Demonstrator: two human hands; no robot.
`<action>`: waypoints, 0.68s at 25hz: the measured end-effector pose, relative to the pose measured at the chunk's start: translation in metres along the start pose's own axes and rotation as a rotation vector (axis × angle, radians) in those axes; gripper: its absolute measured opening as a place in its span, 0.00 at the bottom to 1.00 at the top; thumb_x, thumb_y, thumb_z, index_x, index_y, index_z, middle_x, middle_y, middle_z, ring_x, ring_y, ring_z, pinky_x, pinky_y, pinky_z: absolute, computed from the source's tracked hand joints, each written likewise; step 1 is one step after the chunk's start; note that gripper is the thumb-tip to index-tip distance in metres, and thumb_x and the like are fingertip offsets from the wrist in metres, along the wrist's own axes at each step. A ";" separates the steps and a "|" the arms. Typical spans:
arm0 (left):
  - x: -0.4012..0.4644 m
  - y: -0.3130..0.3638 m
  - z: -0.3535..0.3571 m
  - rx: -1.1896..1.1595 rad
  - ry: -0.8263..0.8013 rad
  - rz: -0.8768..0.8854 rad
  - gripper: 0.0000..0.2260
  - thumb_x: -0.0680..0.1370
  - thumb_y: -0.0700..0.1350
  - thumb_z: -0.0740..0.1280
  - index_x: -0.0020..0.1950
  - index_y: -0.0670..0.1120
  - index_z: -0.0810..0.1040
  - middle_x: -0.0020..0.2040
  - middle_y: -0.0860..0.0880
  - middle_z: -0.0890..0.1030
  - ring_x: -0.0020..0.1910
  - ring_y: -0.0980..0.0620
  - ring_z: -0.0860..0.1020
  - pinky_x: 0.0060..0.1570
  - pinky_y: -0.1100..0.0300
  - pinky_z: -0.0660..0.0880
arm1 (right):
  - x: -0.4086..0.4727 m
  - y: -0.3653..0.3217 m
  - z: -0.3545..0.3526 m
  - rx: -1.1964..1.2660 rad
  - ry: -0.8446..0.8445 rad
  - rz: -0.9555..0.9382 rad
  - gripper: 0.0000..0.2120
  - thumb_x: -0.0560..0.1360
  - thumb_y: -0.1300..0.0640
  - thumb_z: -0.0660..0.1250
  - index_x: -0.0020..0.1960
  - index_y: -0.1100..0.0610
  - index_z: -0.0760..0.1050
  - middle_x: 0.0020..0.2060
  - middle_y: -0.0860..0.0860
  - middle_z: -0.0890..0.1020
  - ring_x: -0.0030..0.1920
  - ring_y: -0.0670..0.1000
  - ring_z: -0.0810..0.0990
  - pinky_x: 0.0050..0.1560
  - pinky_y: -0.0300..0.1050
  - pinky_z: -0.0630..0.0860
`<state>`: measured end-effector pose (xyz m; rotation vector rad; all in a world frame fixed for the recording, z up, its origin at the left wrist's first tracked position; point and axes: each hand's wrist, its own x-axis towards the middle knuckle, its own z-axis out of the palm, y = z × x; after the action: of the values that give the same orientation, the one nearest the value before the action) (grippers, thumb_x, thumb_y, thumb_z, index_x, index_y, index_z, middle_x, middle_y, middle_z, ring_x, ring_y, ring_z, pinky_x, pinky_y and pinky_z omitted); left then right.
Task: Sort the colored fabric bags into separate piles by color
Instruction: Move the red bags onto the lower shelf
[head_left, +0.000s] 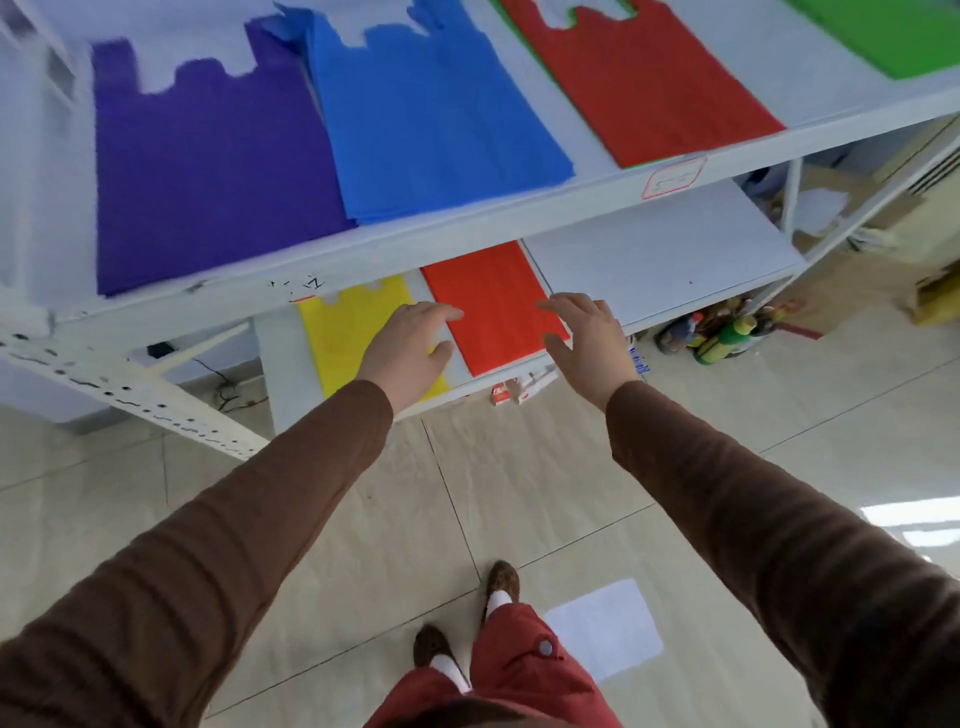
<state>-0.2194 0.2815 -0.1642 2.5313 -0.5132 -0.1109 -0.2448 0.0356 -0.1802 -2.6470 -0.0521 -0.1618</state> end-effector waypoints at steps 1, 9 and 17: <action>0.002 0.018 -0.004 -0.003 0.008 0.021 0.17 0.80 0.43 0.63 0.68 0.50 0.73 0.67 0.52 0.75 0.67 0.50 0.69 0.66 0.58 0.65 | -0.001 0.005 -0.018 0.002 0.022 -0.002 0.19 0.76 0.57 0.64 0.67 0.49 0.73 0.66 0.50 0.75 0.63 0.56 0.72 0.61 0.56 0.71; 0.097 0.152 -0.009 0.020 0.123 0.130 0.16 0.80 0.46 0.63 0.68 0.52 0.73 0.66 0.52 0.76 0.66 0.51 0.70 0.67 0.55 0.66 | 0.049 0.099 -0.146 0.027 0.207 -0.042 0.18 0.77 0.55 0.63 0.66 0.50 0.74 0.63 0.50 0.77 0.61 0.56 0.73 0.59 0.56 0.73; 0.221 0.211 -0.011 -0.092 0.239 -0.060 0.17 0.79 0.46 0.64 0.68 0.51 0.72 0.65 0.51 0.75 0.62 0.52 0.73 0.64 0.52 0.71 | 0.165 0.187 -0.229 0.101 0.179 -0.065 0.20 0.75 0.57 0.65 0.67 0.54 0.74 0.61 0.55 0.78 0.59 0.59 0.74 0.60 0.52 0.72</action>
<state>-0.0841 0.0387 -0.0363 2.4279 -0.3301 0.1413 -0.0928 -0.2359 -0.0467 -2.5207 -0.0851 -0.4064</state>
